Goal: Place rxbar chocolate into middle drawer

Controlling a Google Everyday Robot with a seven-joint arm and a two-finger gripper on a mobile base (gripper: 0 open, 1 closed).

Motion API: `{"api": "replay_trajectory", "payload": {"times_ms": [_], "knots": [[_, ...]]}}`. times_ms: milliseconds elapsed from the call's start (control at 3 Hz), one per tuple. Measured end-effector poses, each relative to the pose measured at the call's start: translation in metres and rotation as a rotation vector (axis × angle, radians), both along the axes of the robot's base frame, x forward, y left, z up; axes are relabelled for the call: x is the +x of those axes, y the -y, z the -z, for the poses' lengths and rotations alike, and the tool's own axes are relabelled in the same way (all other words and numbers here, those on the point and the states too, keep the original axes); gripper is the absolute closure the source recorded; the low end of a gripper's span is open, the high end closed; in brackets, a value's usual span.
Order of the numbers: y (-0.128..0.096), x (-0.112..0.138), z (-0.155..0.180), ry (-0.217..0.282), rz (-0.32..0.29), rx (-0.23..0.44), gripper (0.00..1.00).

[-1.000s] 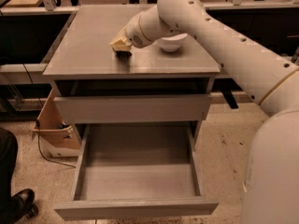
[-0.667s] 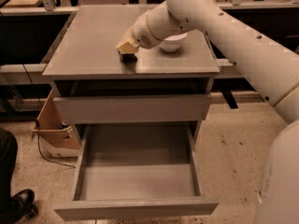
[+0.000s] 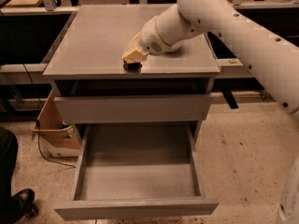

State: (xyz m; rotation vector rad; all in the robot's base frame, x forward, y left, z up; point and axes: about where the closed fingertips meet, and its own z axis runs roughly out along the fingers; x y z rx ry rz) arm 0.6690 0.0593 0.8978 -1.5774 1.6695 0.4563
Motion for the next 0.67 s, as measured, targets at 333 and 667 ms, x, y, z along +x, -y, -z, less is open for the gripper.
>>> {"api": "replay_trajectory", "payload": {"times_ms": [333, 667], "knots": [[-0.009, -0.001, 0.002, -0.003, -0.027, -0.001, 1.0], [-0.012, -0.03, -0.003, -0.018, -0.064, 0.011, 1.0]]}}
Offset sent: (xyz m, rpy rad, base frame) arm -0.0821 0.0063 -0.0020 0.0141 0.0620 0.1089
